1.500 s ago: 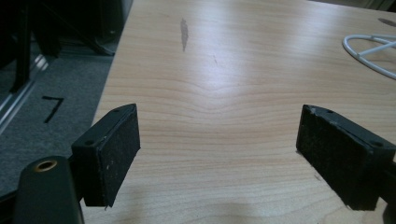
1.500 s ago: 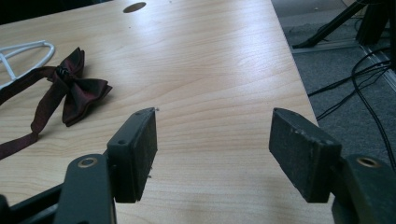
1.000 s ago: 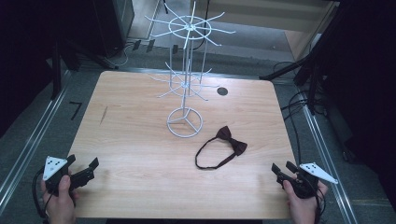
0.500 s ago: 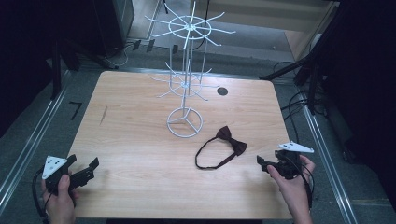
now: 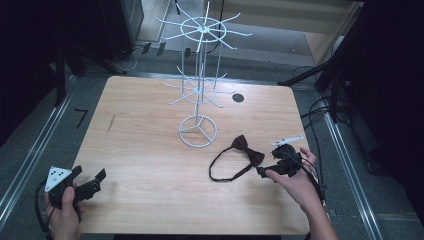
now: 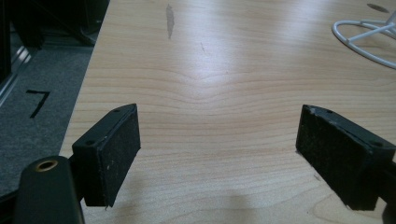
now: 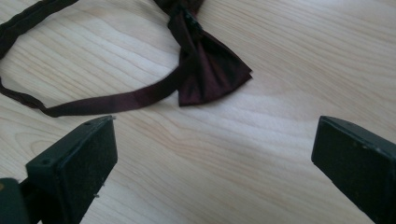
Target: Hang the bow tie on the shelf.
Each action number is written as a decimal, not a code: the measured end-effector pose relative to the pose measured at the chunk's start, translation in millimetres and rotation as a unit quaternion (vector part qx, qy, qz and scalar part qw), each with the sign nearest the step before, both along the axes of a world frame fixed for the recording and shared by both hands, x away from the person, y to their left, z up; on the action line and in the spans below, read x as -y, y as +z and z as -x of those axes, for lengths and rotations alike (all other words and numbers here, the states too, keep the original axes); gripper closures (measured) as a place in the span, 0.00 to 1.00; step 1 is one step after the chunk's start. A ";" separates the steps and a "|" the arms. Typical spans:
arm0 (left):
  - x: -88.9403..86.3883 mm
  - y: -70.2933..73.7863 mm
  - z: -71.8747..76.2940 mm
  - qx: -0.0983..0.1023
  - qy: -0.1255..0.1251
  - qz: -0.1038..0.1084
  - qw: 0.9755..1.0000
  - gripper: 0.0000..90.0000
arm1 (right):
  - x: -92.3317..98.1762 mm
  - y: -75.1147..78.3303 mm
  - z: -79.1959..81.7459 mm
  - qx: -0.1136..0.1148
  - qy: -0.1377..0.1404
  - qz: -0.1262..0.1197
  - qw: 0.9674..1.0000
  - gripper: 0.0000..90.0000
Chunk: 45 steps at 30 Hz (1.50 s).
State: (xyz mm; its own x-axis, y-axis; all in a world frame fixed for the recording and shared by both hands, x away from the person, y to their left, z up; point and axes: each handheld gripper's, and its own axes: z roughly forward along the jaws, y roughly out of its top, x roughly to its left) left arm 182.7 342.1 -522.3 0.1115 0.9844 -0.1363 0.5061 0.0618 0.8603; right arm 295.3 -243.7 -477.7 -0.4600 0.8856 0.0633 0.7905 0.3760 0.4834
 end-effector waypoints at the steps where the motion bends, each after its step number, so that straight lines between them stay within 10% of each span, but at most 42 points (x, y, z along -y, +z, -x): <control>1: 0.1 0.0 0.0 0.000 0.000 0.000 1.000 0.16 | -8.8 1.3 -5.5 -0.005 0.009 0.020 1.000 0.00; 28: -0.8 -0.2 -0.6 -0.001 -0.004 0.007 1.000 0.16 | -57.1 -23.1 -45.2 -0.062 0.095 0.111 0.987 0.01; 36: -0.9 -0.2 -0.9 -0.003 -0.005 0.008 1.000 0.16 | -61.3 -34.4 -46.0 -0.059 0.100 0.105 0.988 0.19; 45: -0.7 -0.1 -1.2 -0.007 -0.005 0.006 1.000 0.16 | -59.8 -28.8 -43.0 -0.052 0.097 0.082 0.991 0.66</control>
State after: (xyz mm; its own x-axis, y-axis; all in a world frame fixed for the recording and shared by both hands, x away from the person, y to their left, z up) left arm 183.9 342.8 -522.5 0.1201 0.9813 -0.1507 0.5187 0.0674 0.8523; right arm 338.3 -183.9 -506.4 -0.6213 0.7834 -0.0178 0.7380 0.5927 0.3227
